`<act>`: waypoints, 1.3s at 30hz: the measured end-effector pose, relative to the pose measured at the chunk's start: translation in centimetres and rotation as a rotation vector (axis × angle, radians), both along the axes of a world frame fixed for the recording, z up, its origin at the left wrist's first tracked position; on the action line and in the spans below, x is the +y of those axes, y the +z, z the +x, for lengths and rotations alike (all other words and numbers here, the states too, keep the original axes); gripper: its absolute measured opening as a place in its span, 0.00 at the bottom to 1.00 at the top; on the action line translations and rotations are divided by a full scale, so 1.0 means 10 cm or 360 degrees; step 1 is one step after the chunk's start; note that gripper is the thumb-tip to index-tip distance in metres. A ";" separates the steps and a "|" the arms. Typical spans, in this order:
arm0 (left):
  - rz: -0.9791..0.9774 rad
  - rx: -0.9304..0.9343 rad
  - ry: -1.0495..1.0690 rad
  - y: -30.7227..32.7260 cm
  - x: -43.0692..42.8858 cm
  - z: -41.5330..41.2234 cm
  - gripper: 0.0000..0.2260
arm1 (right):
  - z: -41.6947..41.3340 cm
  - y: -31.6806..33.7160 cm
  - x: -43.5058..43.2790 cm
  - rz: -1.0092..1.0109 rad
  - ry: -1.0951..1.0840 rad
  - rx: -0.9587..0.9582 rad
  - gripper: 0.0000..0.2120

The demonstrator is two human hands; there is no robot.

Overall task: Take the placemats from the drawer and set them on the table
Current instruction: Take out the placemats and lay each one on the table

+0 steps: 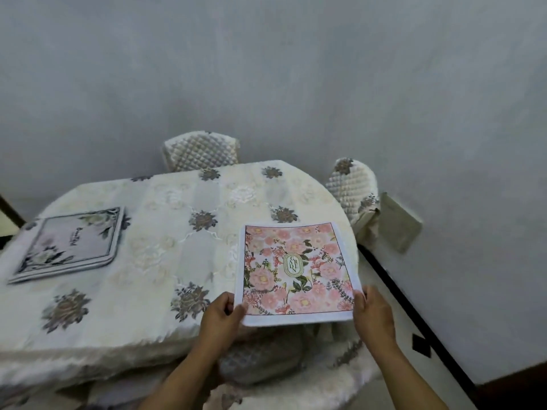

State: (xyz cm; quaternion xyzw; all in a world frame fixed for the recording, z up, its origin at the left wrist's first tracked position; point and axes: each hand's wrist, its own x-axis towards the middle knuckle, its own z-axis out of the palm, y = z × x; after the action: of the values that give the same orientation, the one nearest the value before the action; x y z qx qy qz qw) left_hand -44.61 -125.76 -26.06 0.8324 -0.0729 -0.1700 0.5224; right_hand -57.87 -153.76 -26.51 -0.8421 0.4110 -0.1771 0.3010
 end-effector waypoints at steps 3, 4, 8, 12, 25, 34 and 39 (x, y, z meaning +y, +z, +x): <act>0.0019 0.0042 0.0082 -0.14 -0.14 0.33 0.12 | 0.43 -0.13 -0.17 -0.0020 0.0077 0.0051 0.08; 0.0033 0.0034 0.0093 -0.17 -0.21 0.44 0.13 | 0.56 -0.18 -0.24 -0.0018 0.0100 0.0060 0.08; 0.0096 0.0013 0.0154 -0.32 -0.47 0.78 0.16 | 1.03 -0.39 -0.52 -0.0070 0.0187 0.0166 0.10; 0.0184 0.0044 0.0251 -0.47 -0.71 0.95 0.17 | 1.44 -0.68 -0.77 -0.0007 0.0290 0.0251 0.09; 0.0562 0.0179 0.0646 -1.30 -0.95 1.08 0.14 | 2.06 -1.64 -1.08 0.0097 0.0713 0.0469 0.10; 0.1041 -0.0132 0.0629 -1.60 -1.11 1.08 0.19 | 2.04 -1.75 -1.01 -0.0313 0.0716 0.0391 0.19; 0.1105 -0.0418 0.0083 -1.72 -1.68 1.12 0.24 | 2.25 -1.78 -0.43 -0.0403 0.1493 0.0468 0.27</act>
State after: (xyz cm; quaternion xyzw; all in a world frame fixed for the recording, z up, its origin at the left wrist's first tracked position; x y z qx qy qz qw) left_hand -33.45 -142.52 -43.28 0.9763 -0.0561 -0.0628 0.1993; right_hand -35.40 -158.07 -44.29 -0.9819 0.0019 0.0492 0.1827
